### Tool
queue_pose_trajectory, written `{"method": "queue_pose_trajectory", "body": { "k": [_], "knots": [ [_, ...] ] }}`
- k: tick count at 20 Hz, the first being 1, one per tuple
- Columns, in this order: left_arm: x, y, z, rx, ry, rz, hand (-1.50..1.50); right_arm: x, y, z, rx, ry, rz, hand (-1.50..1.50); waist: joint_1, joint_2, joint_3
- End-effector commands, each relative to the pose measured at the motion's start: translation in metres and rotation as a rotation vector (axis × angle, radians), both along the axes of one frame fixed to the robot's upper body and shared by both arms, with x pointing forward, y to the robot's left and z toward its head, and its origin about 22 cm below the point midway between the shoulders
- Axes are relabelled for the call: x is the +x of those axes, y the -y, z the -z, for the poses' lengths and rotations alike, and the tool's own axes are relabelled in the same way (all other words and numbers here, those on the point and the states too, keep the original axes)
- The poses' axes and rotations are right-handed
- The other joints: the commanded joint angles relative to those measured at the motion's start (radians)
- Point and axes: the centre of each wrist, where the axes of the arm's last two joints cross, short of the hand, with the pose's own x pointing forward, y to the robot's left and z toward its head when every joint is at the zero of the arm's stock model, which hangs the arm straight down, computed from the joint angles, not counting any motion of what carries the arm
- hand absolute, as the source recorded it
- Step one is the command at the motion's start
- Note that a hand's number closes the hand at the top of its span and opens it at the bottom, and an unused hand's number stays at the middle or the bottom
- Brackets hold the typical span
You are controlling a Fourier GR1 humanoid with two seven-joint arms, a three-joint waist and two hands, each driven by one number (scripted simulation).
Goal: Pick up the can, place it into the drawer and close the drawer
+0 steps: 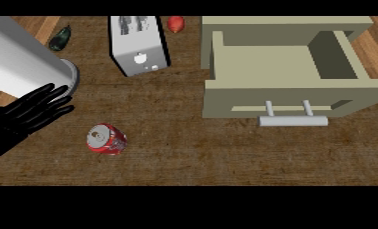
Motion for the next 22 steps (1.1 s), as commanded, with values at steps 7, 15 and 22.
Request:
{"method": "queue_pose_trajectory", "body": {
  "k": [7,15,22],
  "knots": [
    [0.008,0.005,0.06,0.063,-0.011,-0.012,-1.5,-0.007,0.003,-0.017,0.001,0.01,-0.015,-1.5,0.001,0.001,-0.001],
    [0.019,0.007,0.107,0.074,-0.013,-0.075,-1.5,-0.018,0.021,-0.007,0.006,-0.005,0.003,-1.5,-0.003,0.002,-0.001],
    [0.029,-0.014,0.124,0.101,-0.009,-0.148,-1.5,-0.025,0.007,0.01,0.001,0.005,-0.015,-1.5,-0.006,0.002,-0.001]
  ]
}}
